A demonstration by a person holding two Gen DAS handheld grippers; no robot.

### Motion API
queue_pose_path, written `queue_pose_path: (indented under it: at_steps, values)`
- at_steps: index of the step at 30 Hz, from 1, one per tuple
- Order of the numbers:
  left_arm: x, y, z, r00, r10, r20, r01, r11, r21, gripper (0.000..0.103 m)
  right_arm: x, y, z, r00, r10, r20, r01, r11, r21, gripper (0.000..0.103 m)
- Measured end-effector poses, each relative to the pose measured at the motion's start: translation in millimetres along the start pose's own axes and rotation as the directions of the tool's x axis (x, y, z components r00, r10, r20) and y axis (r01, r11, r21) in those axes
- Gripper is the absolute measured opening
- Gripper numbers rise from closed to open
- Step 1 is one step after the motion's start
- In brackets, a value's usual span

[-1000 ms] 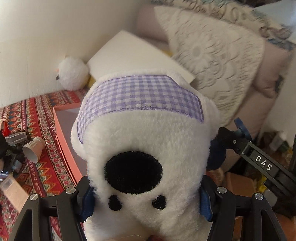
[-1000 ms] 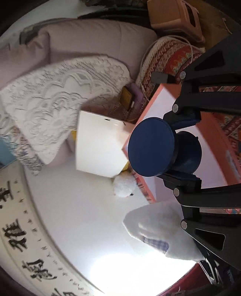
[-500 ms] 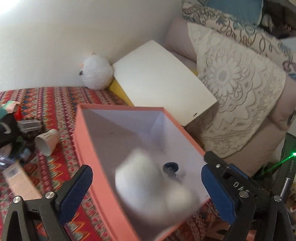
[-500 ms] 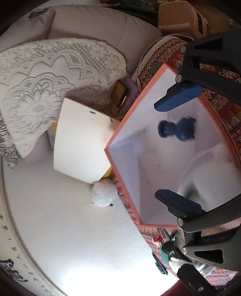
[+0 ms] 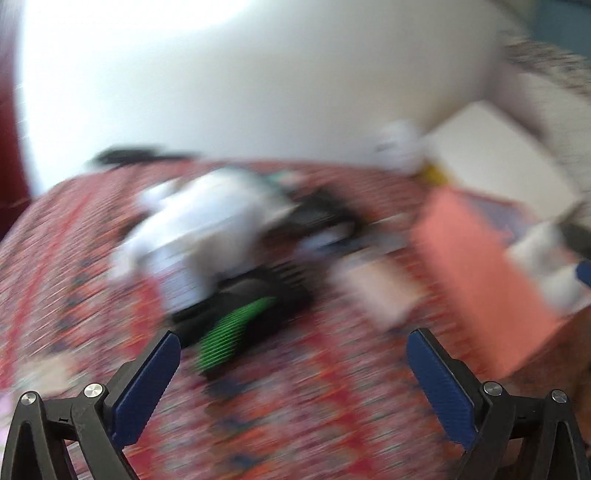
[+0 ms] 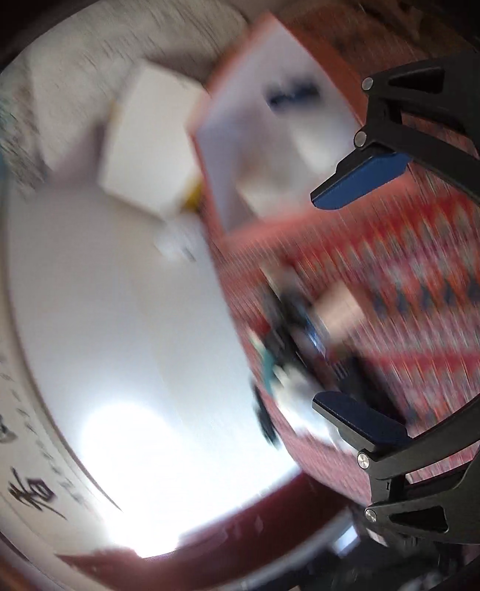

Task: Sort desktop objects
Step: 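Grasp the white bulb with the left tool while the right tool grasps the black cloth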

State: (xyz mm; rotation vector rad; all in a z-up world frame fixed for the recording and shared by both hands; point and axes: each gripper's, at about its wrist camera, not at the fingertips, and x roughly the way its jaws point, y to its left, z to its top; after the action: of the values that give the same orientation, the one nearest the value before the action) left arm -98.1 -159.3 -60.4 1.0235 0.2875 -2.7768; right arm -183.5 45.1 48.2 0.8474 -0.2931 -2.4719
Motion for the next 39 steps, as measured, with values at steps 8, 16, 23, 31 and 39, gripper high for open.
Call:
queue_pose_path:
  at_steps: [8,16,23,31,39]
  values:
    - [70,122,-14,0.992,0.049,-0.117,-0.075,0.969,-0.237,0.101,139,77,-69,0.902,0.258,-0.345,-0.193,0.958,0.212,0.100]
    - [158,161,27,0.982,0.055,-0.182,-0.100,0.964,-0.247,0.101,237,75,-94,0.823,0.374,-0.428,-0.153,0.871,0.466,0.100]
    - [225,178,52,0.970,0.067,-0.234,-0.127,0.959,-0.254,0.101,268,87,-94,0.811,0.383,-0.443,-0.201,0.892,0.404,0.081]
    - [238,178,60,0.974,0.152,-0.169,-0.181,0.969,-0.168,0.025,275,81,-96,0.771,0.413,-0.484,-0.219,0.886,0.408,0.018]
    - [176,170,36,0.983,0.096,-0.158,-0.135,0.957,-0.255,0.025,231,99,-87,0.809,0.390,-0.439,-0.268,0.910,0.315,0.012]
